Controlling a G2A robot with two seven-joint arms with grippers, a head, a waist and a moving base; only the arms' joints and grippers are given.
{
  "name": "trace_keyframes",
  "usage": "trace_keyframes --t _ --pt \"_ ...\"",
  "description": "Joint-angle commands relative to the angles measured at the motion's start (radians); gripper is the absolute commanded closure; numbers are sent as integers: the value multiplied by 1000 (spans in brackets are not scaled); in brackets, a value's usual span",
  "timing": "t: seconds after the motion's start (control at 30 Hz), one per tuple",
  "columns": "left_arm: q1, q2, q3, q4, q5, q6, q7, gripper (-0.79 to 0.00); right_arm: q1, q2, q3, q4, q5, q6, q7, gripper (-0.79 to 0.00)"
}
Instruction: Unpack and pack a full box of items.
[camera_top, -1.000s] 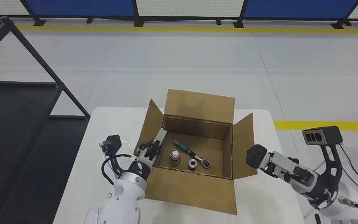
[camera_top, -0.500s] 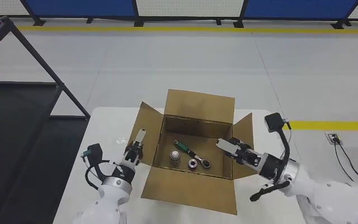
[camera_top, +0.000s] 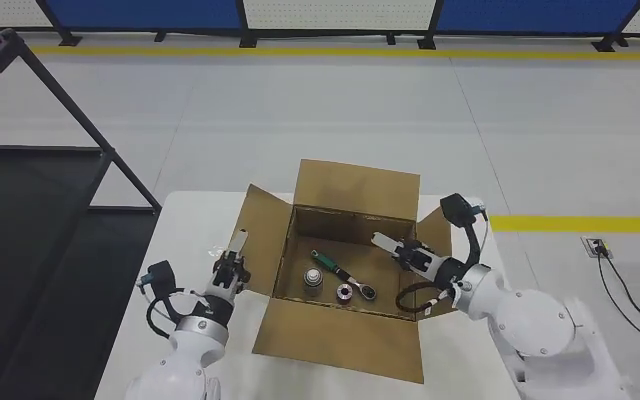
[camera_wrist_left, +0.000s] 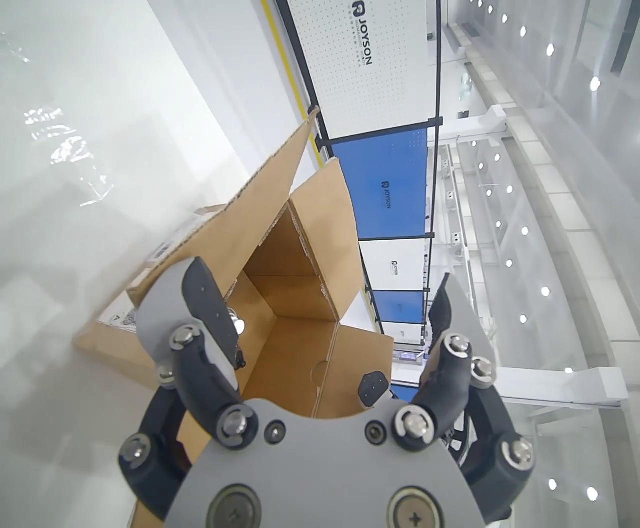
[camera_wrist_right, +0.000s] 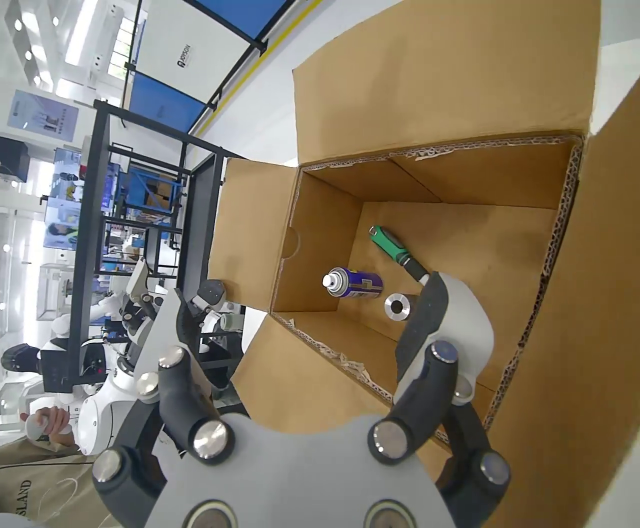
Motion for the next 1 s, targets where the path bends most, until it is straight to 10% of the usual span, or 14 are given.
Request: trace_keyframes --t 0.0,0.47,0.97 --pt "-1 -1 0 9 -21 2 11 -785 0 0 2 0 1 0 0 -785" --pt "-3 0 1 14 -24 0 14 -785 17 2 -37 17 -41 -48 42 -785" --pt "-3 0 1 14 -24 0 14 -785 470 -38 -413 296 -492 -131 392 -785"
